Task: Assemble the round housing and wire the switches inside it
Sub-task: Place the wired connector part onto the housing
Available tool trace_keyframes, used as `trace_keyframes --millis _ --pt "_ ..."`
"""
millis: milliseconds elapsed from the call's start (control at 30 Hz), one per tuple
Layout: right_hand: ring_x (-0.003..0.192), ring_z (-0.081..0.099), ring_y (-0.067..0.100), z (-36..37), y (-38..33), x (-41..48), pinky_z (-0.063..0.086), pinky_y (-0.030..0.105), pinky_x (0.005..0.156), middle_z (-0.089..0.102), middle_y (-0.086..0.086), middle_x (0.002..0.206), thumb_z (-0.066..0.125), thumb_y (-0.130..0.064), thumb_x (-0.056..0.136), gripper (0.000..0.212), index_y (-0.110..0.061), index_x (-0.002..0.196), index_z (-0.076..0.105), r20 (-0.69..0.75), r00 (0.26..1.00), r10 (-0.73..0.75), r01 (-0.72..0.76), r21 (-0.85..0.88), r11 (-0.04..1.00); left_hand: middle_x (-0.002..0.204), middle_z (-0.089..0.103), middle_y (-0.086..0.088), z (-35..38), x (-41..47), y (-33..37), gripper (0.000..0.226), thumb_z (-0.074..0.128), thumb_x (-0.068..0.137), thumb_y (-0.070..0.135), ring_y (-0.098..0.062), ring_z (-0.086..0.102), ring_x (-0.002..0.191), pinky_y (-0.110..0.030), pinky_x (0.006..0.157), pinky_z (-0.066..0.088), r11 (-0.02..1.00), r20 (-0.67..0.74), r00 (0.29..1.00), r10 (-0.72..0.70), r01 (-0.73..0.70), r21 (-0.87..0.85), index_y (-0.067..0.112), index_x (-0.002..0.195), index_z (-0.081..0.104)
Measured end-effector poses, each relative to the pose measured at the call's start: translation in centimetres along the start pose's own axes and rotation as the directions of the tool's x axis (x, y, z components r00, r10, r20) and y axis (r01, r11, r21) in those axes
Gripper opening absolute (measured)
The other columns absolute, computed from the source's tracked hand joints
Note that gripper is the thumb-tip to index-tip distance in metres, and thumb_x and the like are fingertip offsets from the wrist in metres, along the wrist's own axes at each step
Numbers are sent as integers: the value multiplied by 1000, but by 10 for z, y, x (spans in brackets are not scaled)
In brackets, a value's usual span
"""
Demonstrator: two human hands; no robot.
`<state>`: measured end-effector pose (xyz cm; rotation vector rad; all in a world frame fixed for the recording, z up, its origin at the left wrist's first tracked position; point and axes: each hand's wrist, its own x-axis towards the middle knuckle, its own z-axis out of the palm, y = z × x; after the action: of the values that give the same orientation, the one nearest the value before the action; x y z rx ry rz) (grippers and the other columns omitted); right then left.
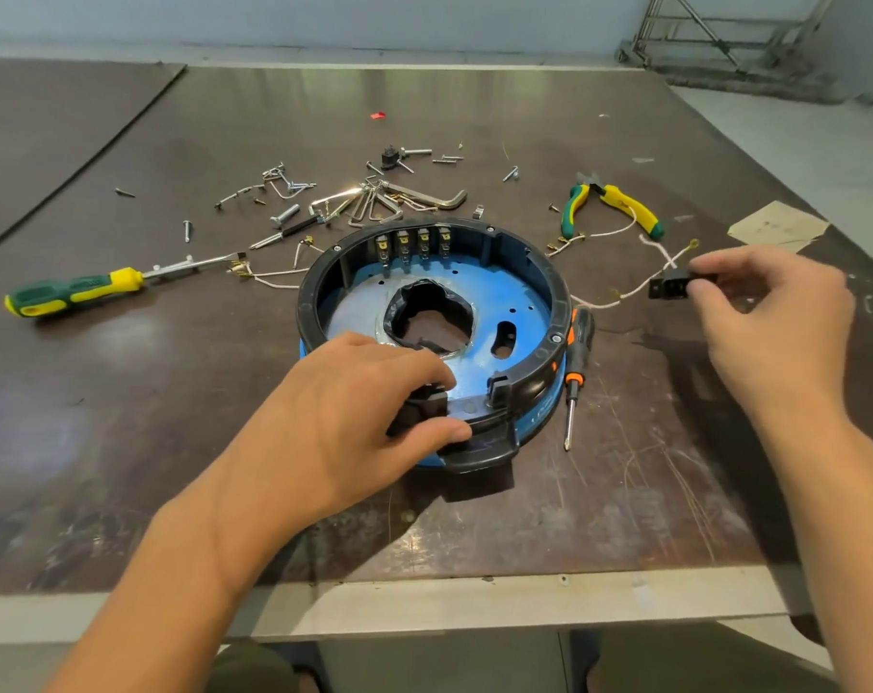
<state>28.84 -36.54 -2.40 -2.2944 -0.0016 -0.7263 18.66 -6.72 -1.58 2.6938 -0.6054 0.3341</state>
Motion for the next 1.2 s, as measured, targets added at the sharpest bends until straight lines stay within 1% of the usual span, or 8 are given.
trace_keyframes --millis 300,433,500,667,800,967,1100,1200 --pt "88 55 -4 0 3 1 44 12 78 61 -2 95 68 -13 91 21 -15 111 72 -279 938 -207 265 192 945 82 69 15 -2 1 0 43 48 85 65 -12 61 75 -30 65 53 1000 18 1000 -23 23 8 31 104 65" --pt "90 56 7 2 -5 -3 54 45 67 53 -18 94 70 -18 94 24 -27 117 68 -332 906 -263 369 317 874 89 71 14 -2 0 3 47 51 83 65 -9 65 78 -23 68 50 998 24 998 -54 55 -11 32 112 63" --pt "90 57 9 4 -11 -6 54 48 66 54 -17 95 72 -18 94 23 -24 116 68 -346 900 -266 392 375 840 90 71 14 -1 0 4 49 53 81 65 -7 65 77 -22 67 48 998 5 998 -63 63 -29 31 115 61" --pt "84 61 13 17 -34 -22 49 27 73 65 3 95 74 -5 90 20 -6 109 70 -209 920 -332 392 513 764 87 65 16 2 1 4 60 59 78 65 -1 57 71 -24 67 51 980 -27 996 -87 81 -180 33 127 48" --pt "81 62 10 27 -56 -40 47 18 73 68 4 93 76 5 84 24 -4 105 70 -58 903 -425 361 640 678 97 64 15 1 1 2 71 67 75 62 -2 65 86 -23 77 54 943 -91 989 -117 82 -323 33 134 42" --pt "82 66 18 35 -66 -52 48 21 74 69 7 91 76 6 81 21 -6 98 73 106 857 -505 274 735 620 105 66 13 0 1 -2 69 70 84 51 0 64 99 -19 90 49 913 -131 980 -152 88 -399 26 140 39" --pt "84 67 23 35 -60 -49 50 26 76 70 9 92 76 3 83 21 -6 102 73 161 844 -511 245 732 636 110 65 15 0 0 -2 56 62 88 48 7 59 100 -12 83 44 942 -124 982 -141 95 -323 29 136 44" --pt "87 68 22 35 -56 -45 50 25 79 72 2 93 76 1 83 21 -11 100 74 212 829 -518 203 748 631 109 65 15 0 0 -4 50 62 91 46 8 56 99 -16 84 42 953 -137 983 -126 82 -291 27 135 47"
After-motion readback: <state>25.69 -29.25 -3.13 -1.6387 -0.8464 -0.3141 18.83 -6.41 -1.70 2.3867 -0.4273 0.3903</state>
